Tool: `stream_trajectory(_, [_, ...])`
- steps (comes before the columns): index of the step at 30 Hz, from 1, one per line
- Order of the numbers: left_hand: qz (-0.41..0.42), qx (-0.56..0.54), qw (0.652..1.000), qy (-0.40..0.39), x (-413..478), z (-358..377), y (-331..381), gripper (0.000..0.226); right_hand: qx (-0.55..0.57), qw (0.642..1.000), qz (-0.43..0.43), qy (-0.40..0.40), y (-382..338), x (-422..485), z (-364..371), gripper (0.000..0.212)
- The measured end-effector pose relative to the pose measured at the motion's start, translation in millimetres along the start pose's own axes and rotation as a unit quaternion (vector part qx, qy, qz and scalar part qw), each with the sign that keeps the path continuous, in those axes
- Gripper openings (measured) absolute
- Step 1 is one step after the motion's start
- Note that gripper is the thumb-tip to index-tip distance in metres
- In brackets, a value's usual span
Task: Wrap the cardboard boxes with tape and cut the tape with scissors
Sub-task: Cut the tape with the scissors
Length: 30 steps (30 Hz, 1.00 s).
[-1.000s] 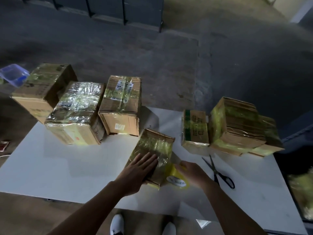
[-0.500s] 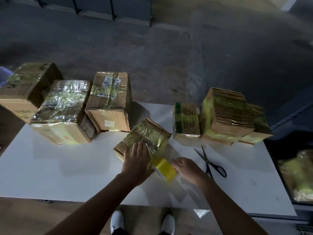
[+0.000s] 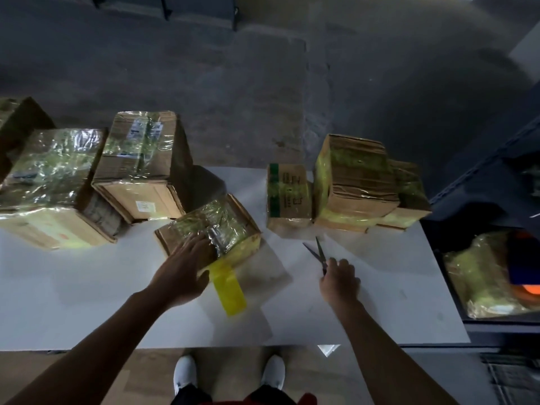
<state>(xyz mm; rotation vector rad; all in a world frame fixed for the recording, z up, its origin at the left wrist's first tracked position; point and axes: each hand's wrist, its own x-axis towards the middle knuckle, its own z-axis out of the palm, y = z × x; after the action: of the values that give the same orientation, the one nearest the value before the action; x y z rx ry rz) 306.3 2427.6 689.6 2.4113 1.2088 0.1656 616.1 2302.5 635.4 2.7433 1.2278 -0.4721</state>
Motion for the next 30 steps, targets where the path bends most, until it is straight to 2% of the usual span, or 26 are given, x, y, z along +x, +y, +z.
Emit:
stream_trajectory(2, [-0.02, -0.025, 0.996, 0.083, 1.4, -4.5, 11.3, 0.028, 0.003, 1.0, 0.013, -0.005, 8.4, 1.0, 4.8, 0.035])
stream_trajectory(4, [-0.038, -0.027, 0.988, 0.148, 3.0, -6.2, 15.6, 0.008, -0.004, 1.0, -0.004, 0.003, 13.0, 1.7, 9.4, 0.035])
stream_trajectory(8, [-0.06, -0.026, 0.984, 0.169, 5.2, -4.2, 15.7, 0.01, 0.01, 1.0, -0.019, 0.007, 9.4, 2.2, 12.9, 0.032])
stream_trajectory(13, [-0.061, -0.051, 0.985, 0.151, 7.2, -1.4, 22.9, 0.012, 0.024, 0.997, 0.071, -0.022, 5.8, -5.0, 15.1, 0.035])
stream_trajectory(17, [-0.058, -0.06, 0.989, 0.121, 2.1, 1.5, 32.4, 0.028, 0.018, 0.997, 0.036, -0.068, 5.1, -2.7, 14.4, 0.035])
stream_trajectory(19, [-0.071, -0.055, 0.989, 0.116, -2.6, 2.6, 37.2, 0.038, 0.086, 0.992, 0.001, -0.093, 0.9, -2.9, 9.9, 0.03])
stream_trajectory(22, [-0.105, -0.09, 0.985, 0.1, -12.4, 11.5, 39.2, 0.041, 0.238, 0.958, -0.065, -0.147, -11.8, -6.8, -0.3, 0.025])
stream_trajectory(24, [-0.114, -0.16, 0.979, 0.062, -23.7, 21.9, 39.5, 0.028, 0.329, 0.925, -0.078, -0.175, -22.9, -10.2, -6.9, 0.013])
stream_trajectory(25, [-0.119, -0.191, 0.973, 0.052, -30.5, 27.0, 40.0, 0.018, 0.37, 0.907, -0.078, -0.186, -28.1, -11.7, -10.5, 0.015])
stream_trajectory(27, [-0.146, -0.236, 0.958, 0.071, -42.9, 32.7, 41.0, 0.002, 0.438, 0.87, -0.088, -0.209, -37.2, -12.5, -18.2, 0.023])
stream_trajectory(30, [-0.206, -0.268, 0.933, 0.125, -45.0, 35.0, 43.9, 0.006, 0.459, 0.84, -0.146, -0.249, -47.6, -9.7, -30.6, 0.024])
